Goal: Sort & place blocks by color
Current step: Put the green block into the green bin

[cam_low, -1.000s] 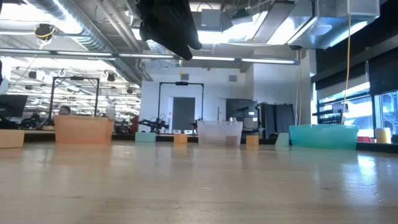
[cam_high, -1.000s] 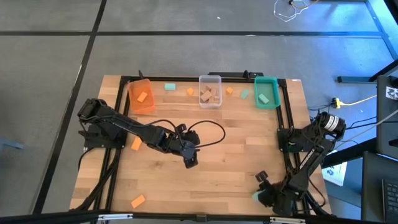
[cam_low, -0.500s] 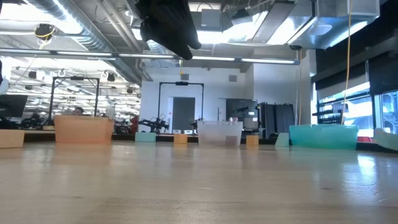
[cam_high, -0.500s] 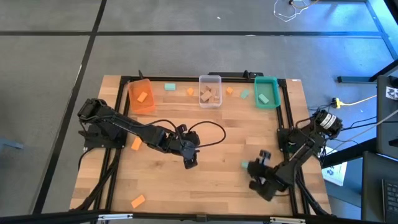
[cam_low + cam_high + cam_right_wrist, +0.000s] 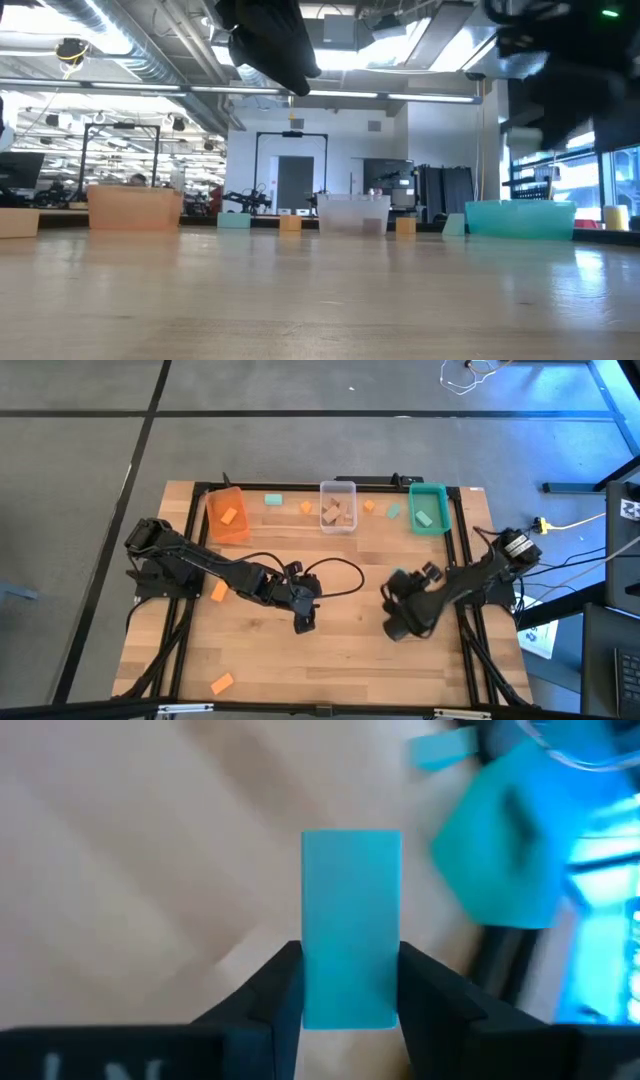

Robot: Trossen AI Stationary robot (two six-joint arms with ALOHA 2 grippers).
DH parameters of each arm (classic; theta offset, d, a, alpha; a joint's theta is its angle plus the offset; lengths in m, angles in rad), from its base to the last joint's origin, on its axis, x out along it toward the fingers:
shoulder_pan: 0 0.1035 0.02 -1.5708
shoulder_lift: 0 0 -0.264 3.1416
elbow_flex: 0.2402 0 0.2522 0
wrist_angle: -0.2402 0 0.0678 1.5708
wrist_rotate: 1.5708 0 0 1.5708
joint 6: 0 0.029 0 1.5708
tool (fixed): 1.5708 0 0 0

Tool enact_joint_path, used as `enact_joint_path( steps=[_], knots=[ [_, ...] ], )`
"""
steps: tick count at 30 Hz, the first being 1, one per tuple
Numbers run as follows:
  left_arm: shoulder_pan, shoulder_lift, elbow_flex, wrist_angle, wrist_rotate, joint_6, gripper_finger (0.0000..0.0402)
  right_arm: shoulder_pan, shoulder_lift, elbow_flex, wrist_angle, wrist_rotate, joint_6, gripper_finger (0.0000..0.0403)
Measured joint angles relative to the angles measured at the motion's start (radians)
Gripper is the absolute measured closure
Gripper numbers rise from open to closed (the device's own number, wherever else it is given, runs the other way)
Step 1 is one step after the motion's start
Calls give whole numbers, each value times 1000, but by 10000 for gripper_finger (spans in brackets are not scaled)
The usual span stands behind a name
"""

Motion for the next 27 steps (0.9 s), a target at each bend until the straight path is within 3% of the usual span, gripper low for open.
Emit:
enact_joint_path(
  steps=[3,8,23,27],
  knots=[
    [-3,0,0,0,0,26,211,-76,-2,81,-116,43,-4,276],
    [-10,0,0,-1,0,52,211,-217,-81,129,-92,95,-128,276],
    [-20,0,1,47,-16,91,211,-646,-373,51,-112,119,-294,276],
    [-3,0,1,131,-111,98,211,-738,-390,12,-110,125,-300,276]
  ],
)
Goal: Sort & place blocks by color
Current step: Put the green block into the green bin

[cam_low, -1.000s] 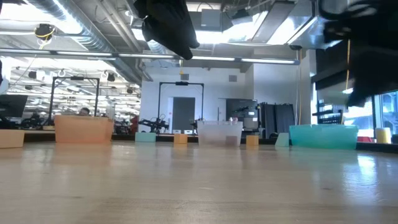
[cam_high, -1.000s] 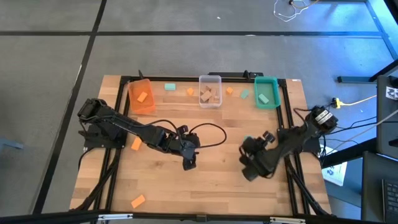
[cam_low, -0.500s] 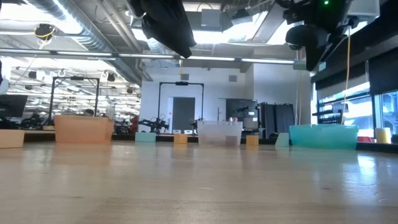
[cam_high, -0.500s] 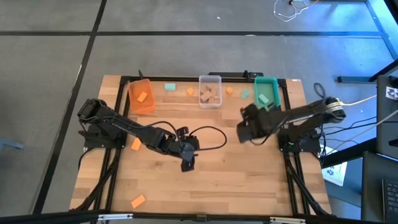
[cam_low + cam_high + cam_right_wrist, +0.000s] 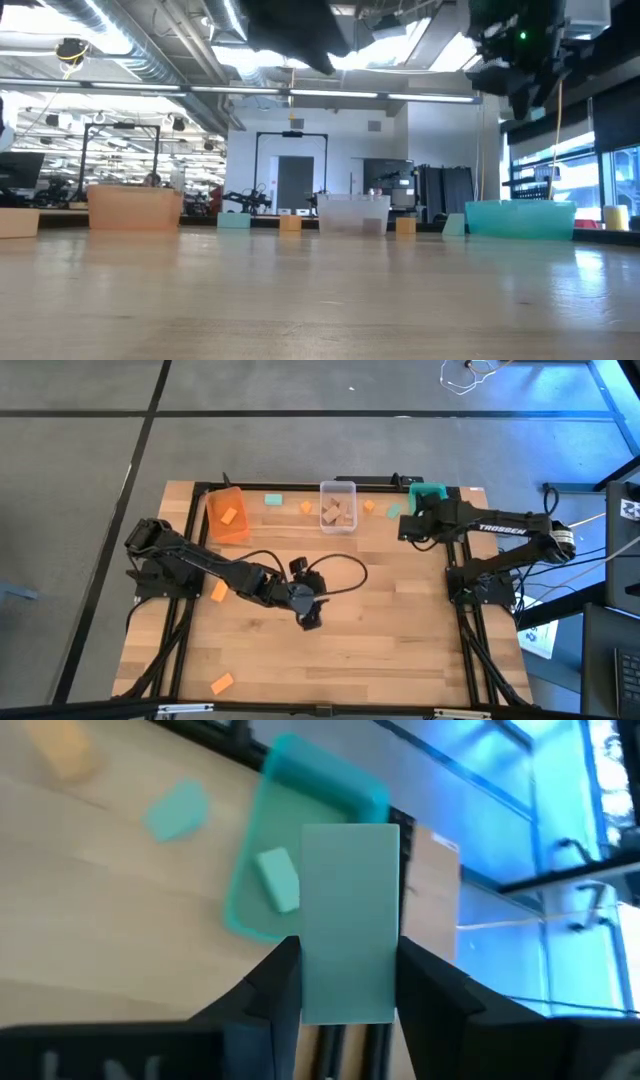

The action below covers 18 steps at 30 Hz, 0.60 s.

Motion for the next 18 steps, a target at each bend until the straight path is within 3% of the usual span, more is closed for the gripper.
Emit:
enact_joint_path(
  steps=[5,8,14,18],
  knots=[
    [13,0,0,67,-231,9,211,-93,-2,-89,82,0,-96,276],
    [24,0,0,68,-303,8,211,-152,-1,-145,204,-1,-191,276],
    [44,0,0,68,-256,8,211,-301,-1,-233,477,-4,-390,276],
    [44,0,0,68,-226,16,211,-397,-1,-280,641,-72,-508,276]
  ],
)
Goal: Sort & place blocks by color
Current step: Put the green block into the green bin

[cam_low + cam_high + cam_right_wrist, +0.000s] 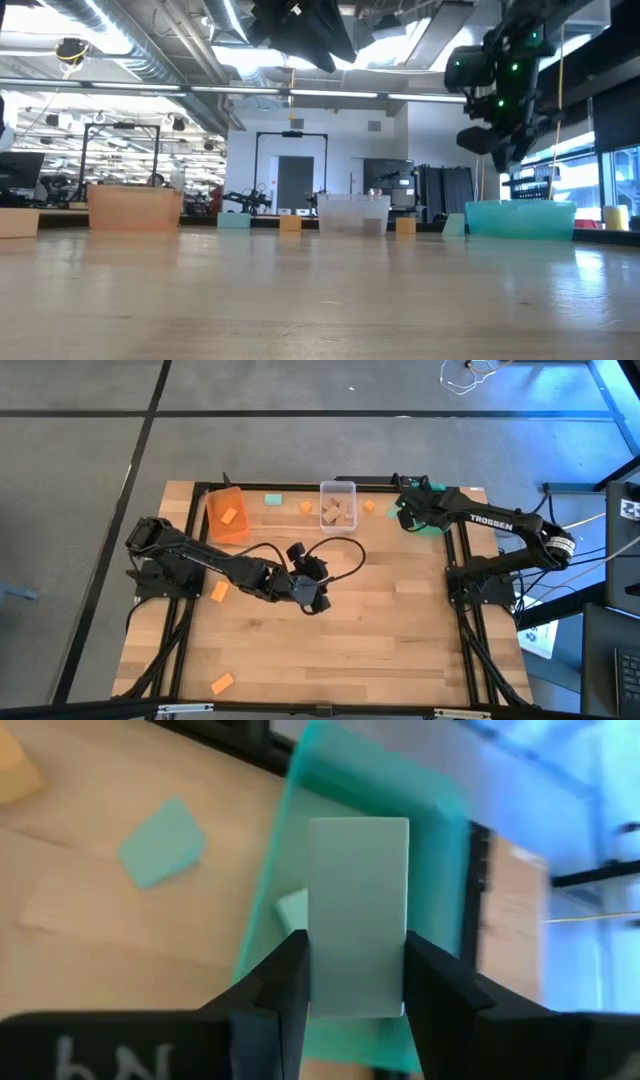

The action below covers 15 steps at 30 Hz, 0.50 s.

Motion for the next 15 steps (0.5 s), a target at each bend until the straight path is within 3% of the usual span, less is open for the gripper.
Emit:
enact_joint_path(
  steps=[4,9,15],
  knots=[
    [-1,0,0,0,0,18,211,-74,0,-39,114,-86,-32,273],
    [0,0,0,0,0,18,211,-134,0,-61,147,-168,-59,230],
    [0,0,0,0,0,41,211,-153,0,-75,150,-184,-87,211]
  ],
)
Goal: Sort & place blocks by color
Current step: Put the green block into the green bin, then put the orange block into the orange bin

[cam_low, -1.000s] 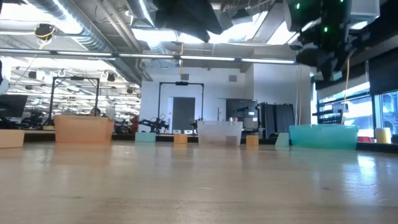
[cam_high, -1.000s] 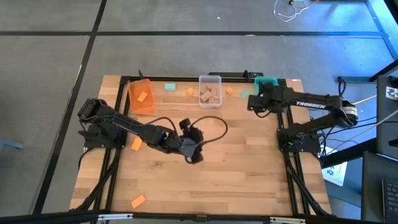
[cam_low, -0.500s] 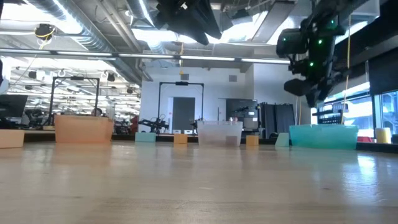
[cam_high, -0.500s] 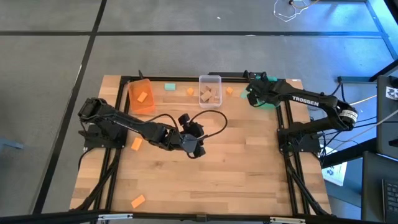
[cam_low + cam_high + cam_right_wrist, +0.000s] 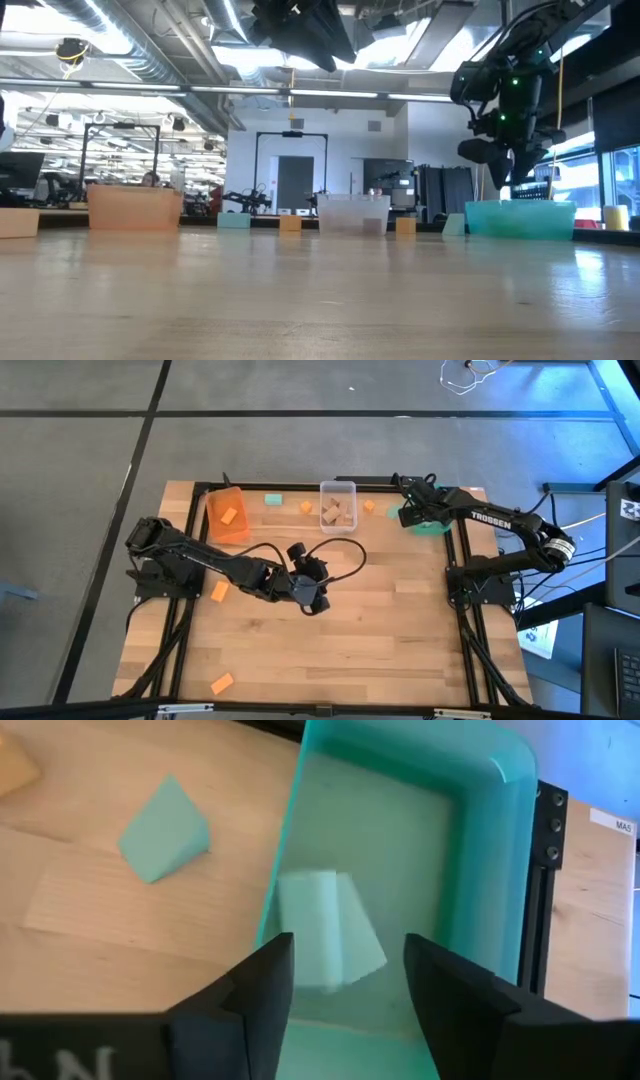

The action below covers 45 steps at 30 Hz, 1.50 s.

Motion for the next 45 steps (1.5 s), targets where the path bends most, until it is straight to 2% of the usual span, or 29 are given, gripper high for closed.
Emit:
enact_joint_path(
  steps=[6,11,14,17,24,29,34,36,40,45],
  knots=[
    [0,0,0,-15,0,-3,211,0,0,0,19,-19,-1,209],
    [0,0,0,-125,11,-91,211,18,-24,0,54,-186,-66,208],
    [0,0,0,-205,123,-113,211,51,-64,0,83,-290,-82,209],
    [-2,0,0,-289,259,-117,211,102,-115,0,91,-337,-104,214],
    [-11,0,0,-499,403,-517,211,287,-269,0,151,-371,-200,222],
    [-39,0,0,-774,414,-714,211,432,-370,0,239,-437,-204,222],
    [-76,0,-1,-1095,417,-996,211,565,-416,0,323,-438,-234,222],
    [-92,0,-1,-1176,444,-1094,211,607,-418,0,351,-438,-237,222],
    [-110,0,-1,-1232,499,-1233,211,685,-415,0,403,-437,-264,222],
    [-136,0,-20,-1248,499,-1304,211,769,-414,0,452,-436,-282,222]
  ],
)
